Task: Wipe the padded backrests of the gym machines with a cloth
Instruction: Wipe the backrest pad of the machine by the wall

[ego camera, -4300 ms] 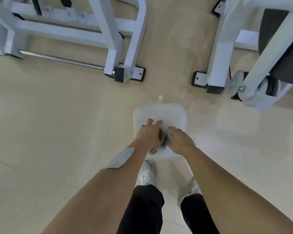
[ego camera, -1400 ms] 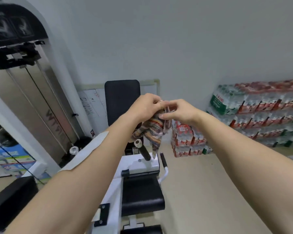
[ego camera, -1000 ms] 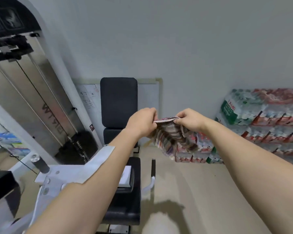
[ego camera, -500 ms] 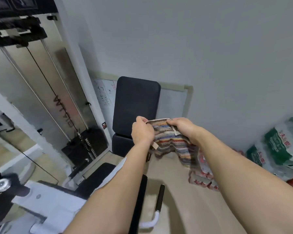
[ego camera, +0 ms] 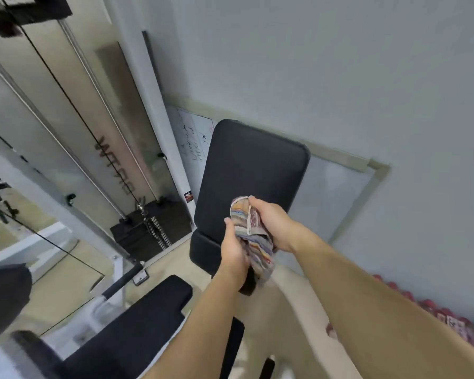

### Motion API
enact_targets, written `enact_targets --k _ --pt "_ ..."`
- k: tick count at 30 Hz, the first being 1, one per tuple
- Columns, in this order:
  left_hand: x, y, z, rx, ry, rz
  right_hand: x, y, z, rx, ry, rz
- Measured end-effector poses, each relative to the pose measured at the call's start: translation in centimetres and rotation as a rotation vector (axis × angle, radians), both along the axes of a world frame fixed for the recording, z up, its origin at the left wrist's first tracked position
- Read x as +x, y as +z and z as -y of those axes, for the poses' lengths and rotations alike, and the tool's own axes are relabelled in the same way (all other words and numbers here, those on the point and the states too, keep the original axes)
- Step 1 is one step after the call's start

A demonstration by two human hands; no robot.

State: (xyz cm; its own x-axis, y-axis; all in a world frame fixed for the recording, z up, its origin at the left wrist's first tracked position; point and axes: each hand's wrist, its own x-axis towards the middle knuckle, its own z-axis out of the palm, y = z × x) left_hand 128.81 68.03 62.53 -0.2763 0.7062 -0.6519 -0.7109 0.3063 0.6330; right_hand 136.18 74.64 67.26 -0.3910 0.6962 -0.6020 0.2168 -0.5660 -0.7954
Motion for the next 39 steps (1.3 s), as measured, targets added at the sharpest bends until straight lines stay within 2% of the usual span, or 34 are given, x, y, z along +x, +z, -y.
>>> enact_targets --k 2,4,5,7,9,11,12,14,16,18,20,21,22,23,26,28,31,33,34,36,39 --pt "-0.1 -1.0 -2.5 0.017 0.108 0.146 -0.8 -1.1 -2.7 0.062 0.168 0.133" --pt "-0.7 -1.6 -4.6 0.003 0.197 0.191 -1.3 -1.9 -5.4 0.328 0.257 0.245" --pt "-1.3 -2.0 -5.8 -0.003 0.236 0.201 -1.2 -2.2 -6.8 0.507 0.231 0.258" --pt "-3.0 -2.9 -8.4 0.003 0.307 0.195 -0.2 -2.3 -10.0 0.895 0.011 0.29" --pt "-5.2 -3.2 -11.3 0.038 0.4 0.163 1.3 -1.9 -13.8 1.26 -0.294 0.48" --pt "-7.0 -2.8 -14.2 0.114 0.476 0.1 2.7 -1.9 -17.3 1.37 -0.505 0.627" --pt "-7.7 -2.4 -15.5 0.145 0.496 0.016 3.3 -2.1 -18.7 1.338 -0.531 0.668" --pt "-7.9 -1.5 -17.8 0.216 0.466 -0.294 3.8 -3.1 -20.8 1.171 -0.453 0.693" --pt "-6.3 -0.7 -19.7 0.327 0.338 -0.62 3.8 -4.5 -22.1 0.912 -0.37 0.513" --pt "-4.5 -1.3 -21.6 0.412 0.093 -1.04 3.0 -5.3 -22.7 0.688 -0.452 0.282" --pt "-3.9 -3.1 -23.3 0.387 -0.135 -1.558 2.4 -5.8 -22.9 0.681 -0.571 0.239" --pt "-4.2 -4.1 -24.0 0.365 -0.2 -1.724 2.3 -6.0 -22.8 0.705 -0.607 0.242" --pt "-4.8 -5.0 -24.5 0.335 -0.223 -1.801 2.2 -6.2 -22.7 0.724 -0.63 0.238" --pt "-5.4 -5.7 -25.0 0.302 -0.189 -1.813 2.2 -6.3 -22.7 0.729 -0.647 0.231" --pt "-5.7 -5.9 -26.1 0.185 -0.066 -1.656 2.1 -6.8 -22.9 0.708 -0.688 0.203" --pt "-4.2 -5.5 -26.3 0.165 -0.137 -1.743 2.0 -7.0 -23.1 0.691 -0.746 0.155" --pt "-3.1 -5.2 -25.1 0.471 -0.375 -2.062 1.9 -7.4 -23.5 0.697 -0.792 0.114" --pt "-5.4 -4.8 -25.1 0.667 -0.511 -2.18 2.0 -7.5 -23.6 0.717 -0.784 0.13" --pt "-6.8 -4.4 -25.6 0.693 -0.551 -2.213 2.0 -7.5 -23.6 0.715 -0.777 0.14" --pt "-9.4 -3.5 -27.3 0.58 -0.501 -2.185 1.9 -7.3 -23.4 0.717 -0.761 0.157" --pt "-10.5 -2.4 -28.9 0.334 -0.269 -1.99 2.0 -7.5 -23.4 0.737 -0.753 0.177"
